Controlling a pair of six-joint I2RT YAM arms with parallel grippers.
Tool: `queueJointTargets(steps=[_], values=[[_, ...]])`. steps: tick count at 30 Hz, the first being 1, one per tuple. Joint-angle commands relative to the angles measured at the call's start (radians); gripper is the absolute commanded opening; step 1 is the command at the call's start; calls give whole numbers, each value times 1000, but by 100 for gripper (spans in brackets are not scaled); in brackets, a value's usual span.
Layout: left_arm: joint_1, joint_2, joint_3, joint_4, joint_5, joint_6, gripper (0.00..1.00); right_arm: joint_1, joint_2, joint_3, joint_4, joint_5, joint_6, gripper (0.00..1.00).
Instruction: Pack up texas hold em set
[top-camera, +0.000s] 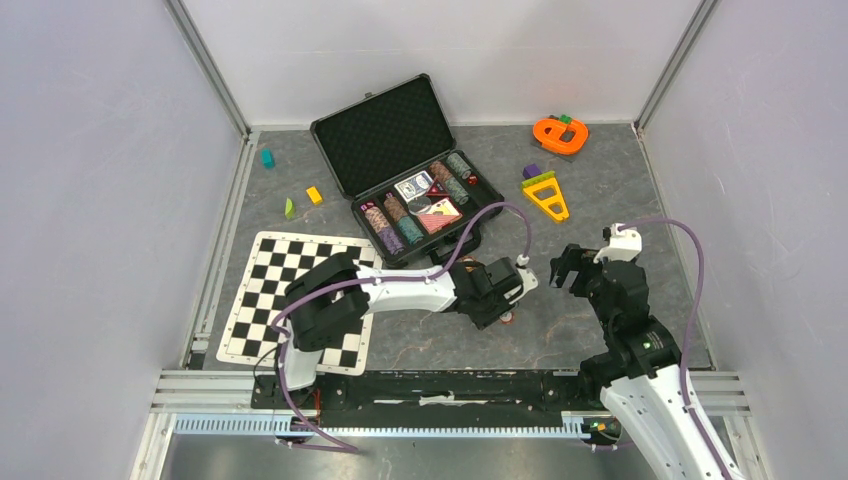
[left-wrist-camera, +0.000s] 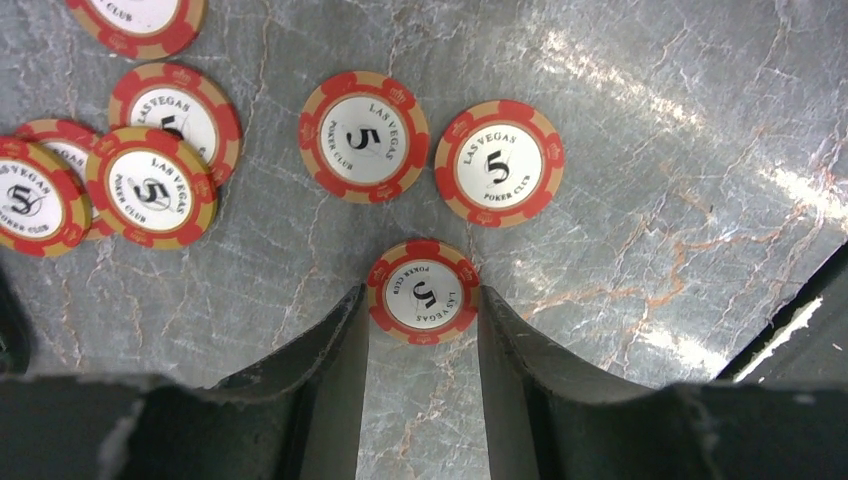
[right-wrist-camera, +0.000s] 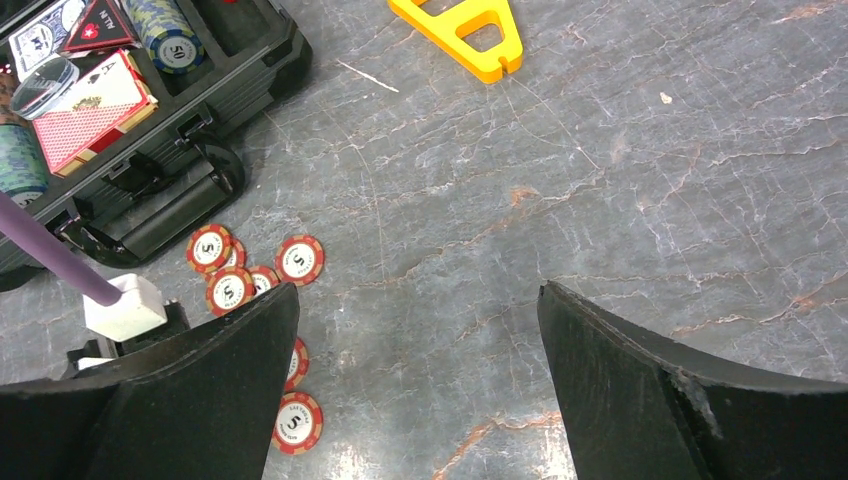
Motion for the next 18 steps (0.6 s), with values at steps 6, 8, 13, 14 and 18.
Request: queueJointTargets(steps=[6,8,13,14,18], values=[[43,-148,-28,42,-43,-47,41,2,-30,47,1,37,4,95],[53,-147,-17,44,-60,-54,41,2,-29,48,2,37,5,95],[95,-117,32,68,-111,-85,41,2,-17,42,6,34,5,95],[103,-105,43,72,-117,-87,41,2,-14,42,7,34,6,95],[137,-47,94,80,-115,-82,41,2,-13,44,10,31,6,95]])
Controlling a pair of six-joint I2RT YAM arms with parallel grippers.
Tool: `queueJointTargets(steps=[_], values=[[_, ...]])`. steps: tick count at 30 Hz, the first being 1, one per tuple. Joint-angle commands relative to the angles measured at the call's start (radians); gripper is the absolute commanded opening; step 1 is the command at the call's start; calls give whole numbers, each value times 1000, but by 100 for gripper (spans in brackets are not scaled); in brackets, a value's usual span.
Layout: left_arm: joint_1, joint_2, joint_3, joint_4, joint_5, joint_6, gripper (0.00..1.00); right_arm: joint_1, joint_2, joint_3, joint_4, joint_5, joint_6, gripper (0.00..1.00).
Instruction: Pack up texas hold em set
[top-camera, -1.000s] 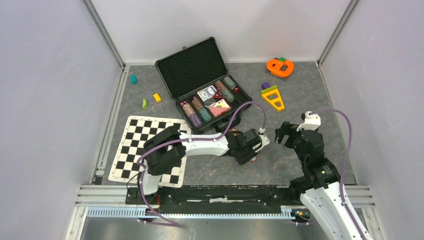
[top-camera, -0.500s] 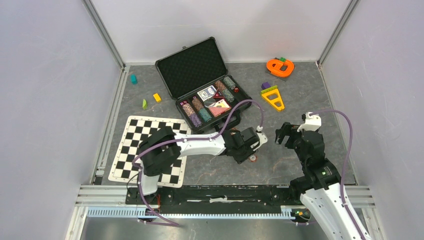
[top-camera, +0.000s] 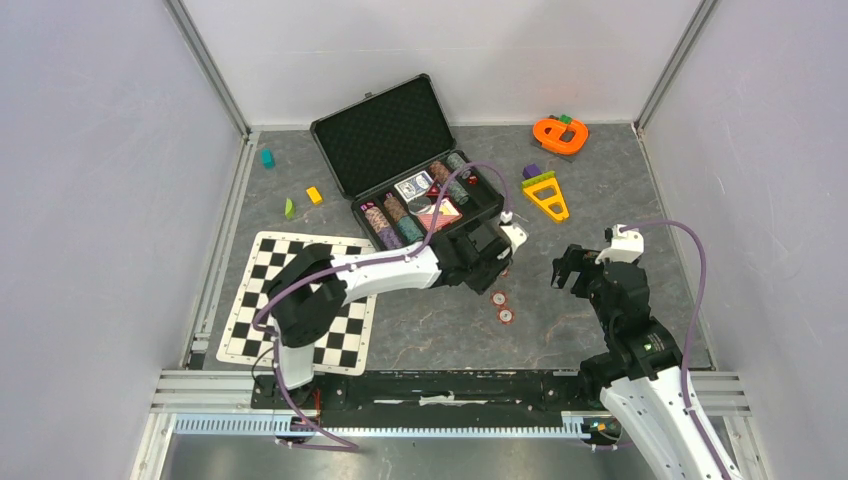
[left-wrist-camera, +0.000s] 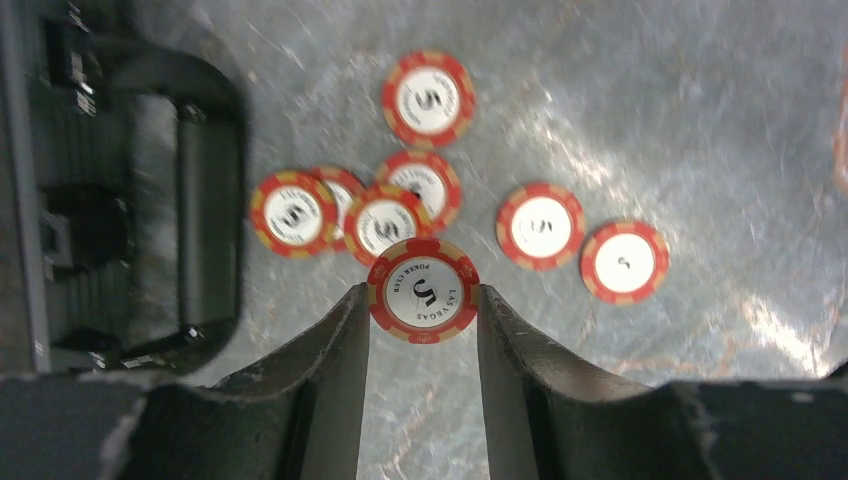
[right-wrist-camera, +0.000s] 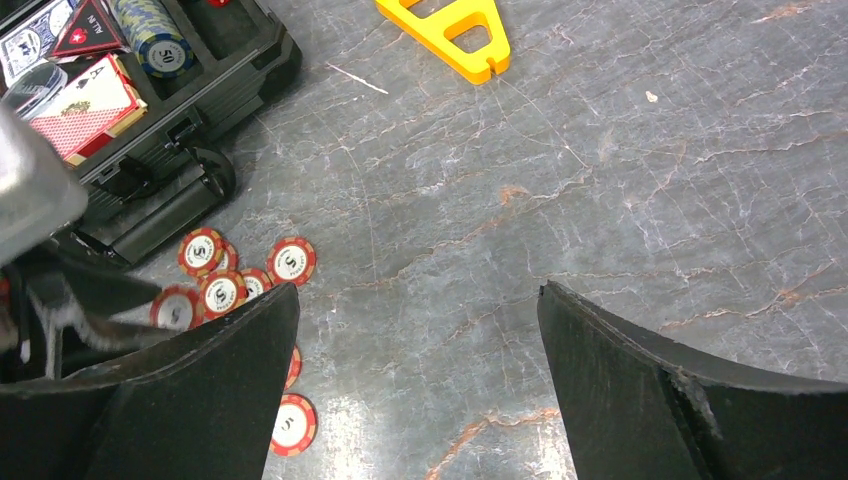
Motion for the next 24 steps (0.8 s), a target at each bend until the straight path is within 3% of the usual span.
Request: queueJointTargets(steps=[1,14,24], values=[[35,59,84,60,-32,-27,41,2,4,43,24,11,6,95],[73,159,146,44,-3,8,41,2,18,41,31,7,4,95],[73,147,97,54,23,-13,51,2,12,22,37,13,7,95]])
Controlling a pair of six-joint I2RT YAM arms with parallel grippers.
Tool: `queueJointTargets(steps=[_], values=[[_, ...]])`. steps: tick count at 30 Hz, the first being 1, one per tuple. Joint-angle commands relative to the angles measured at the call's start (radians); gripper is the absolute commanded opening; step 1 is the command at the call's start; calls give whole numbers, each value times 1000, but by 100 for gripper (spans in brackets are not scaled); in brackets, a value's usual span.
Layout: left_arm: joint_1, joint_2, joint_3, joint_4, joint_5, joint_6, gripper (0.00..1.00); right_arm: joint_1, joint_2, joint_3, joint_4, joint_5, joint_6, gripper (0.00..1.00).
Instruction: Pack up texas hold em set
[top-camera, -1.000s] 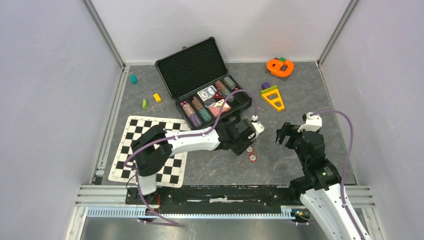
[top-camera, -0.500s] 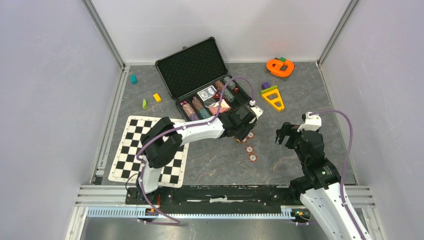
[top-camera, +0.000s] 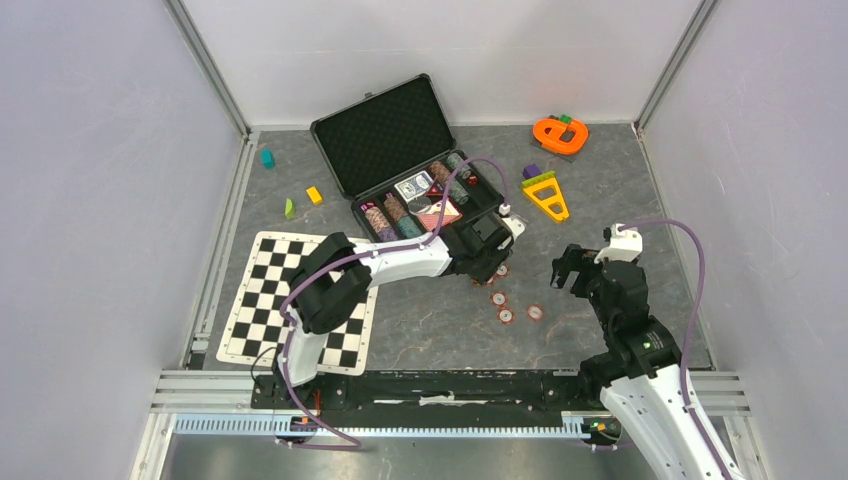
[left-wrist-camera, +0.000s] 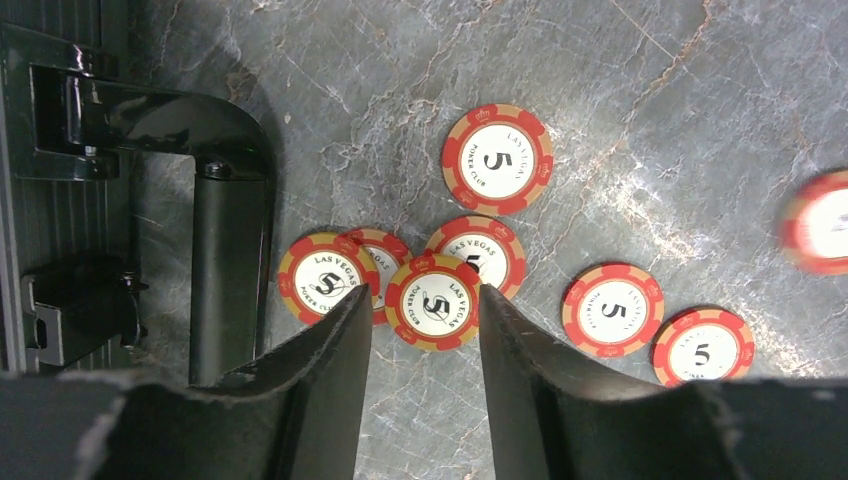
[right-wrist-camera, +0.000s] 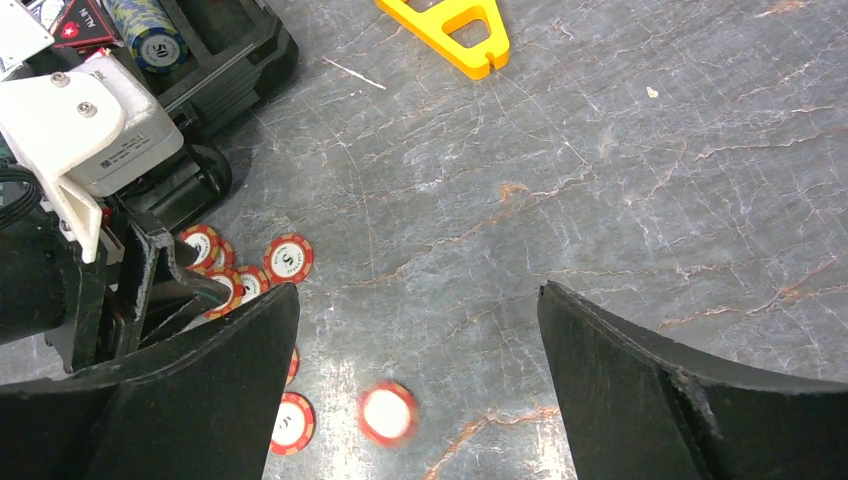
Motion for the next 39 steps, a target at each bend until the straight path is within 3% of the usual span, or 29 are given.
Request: queueJointTargets(steps=[1,3,8,18,22,31,39], values=[[1,-8,-10,21,15,-15,55,2,1,19,37,8,5,96],[0,-14,-16,21,14,-17,65,3,7,13,43,0,2,98],[-5,-78,-51,30,12,-31,72,2,99,24,6,-39,-11,98],[-5,-271,-211,102,-10,-99,92,3,358,110,-299,-118,104,90],[-5,-385,-321,161,-45,-126,99,2,396,70,-325,-144,117,90],[3,-619,-518,212,-55,-154,100,2,455,10,-336,-152,146,82],[10,-686,-580,226,-64,-153,100,2,510,-28,-317,-128,167,74]])
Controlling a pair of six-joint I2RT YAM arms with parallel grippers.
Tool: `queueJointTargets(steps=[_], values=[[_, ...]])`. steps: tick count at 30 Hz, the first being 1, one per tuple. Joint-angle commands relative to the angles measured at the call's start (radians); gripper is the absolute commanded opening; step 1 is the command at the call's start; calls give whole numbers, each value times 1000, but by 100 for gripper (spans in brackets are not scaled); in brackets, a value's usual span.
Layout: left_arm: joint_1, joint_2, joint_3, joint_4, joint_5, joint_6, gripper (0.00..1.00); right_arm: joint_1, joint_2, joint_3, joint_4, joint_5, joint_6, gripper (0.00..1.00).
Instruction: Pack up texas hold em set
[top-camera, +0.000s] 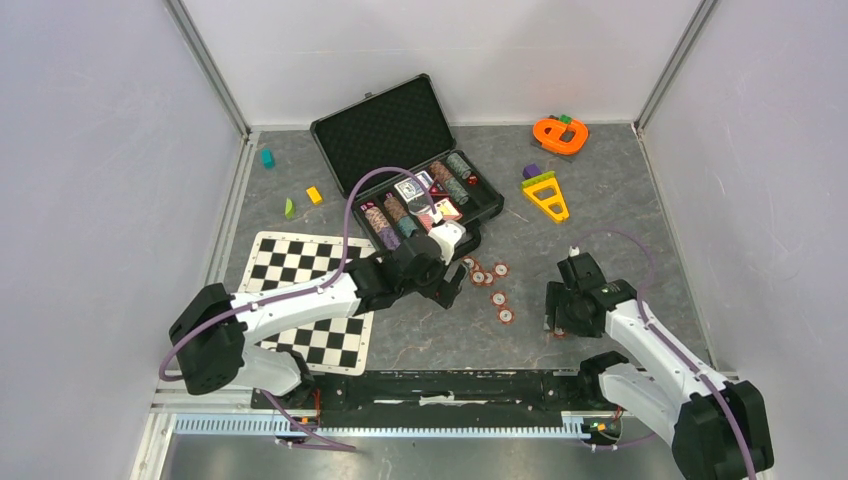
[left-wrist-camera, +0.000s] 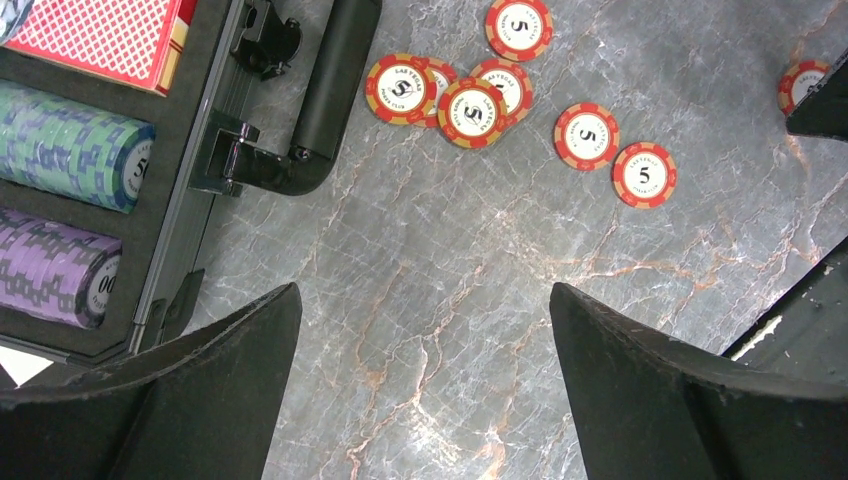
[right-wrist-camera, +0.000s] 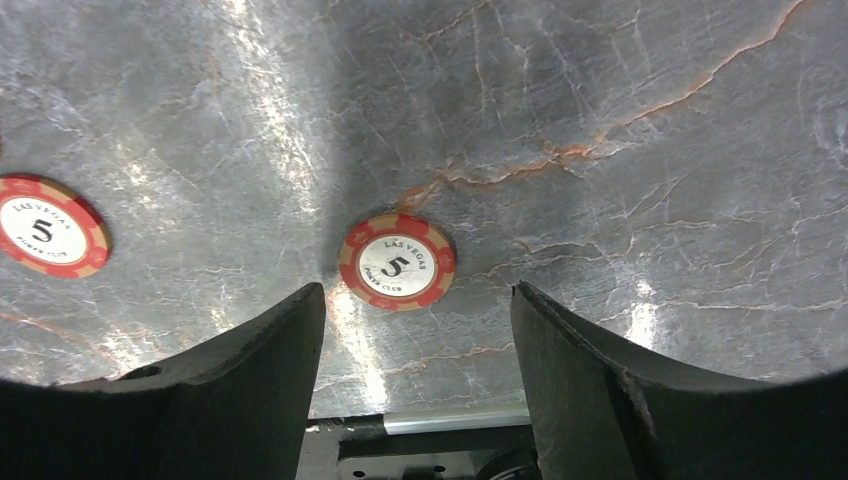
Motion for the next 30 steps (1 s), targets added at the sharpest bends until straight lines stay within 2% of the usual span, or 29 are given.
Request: queueJointTargets(steps=[1,17,18,20,25,28,30], values=[[6,-37,-17,56,-24,-31,100,2,-1,-19,21,31,40,72],[11,-32,-10,40,-10,-20,100,32,71,-53,93,45,62,66],[11,-31,-10,39,-10,-20,100,36,76,-52,95,47,63,65],[12,-33,-12,39,-11,-20,100,43,86,-51,100,48,64,56],[14,-39,-11,37,-11,-17,100,56,101,-44,111,39,66,54],[16,-42,-10,36,-11,-17,100,59,103,-36,110,34,68,46],[16,-46,-13,36,-11,-19,100,60,98,-29,100,36,70,45]])
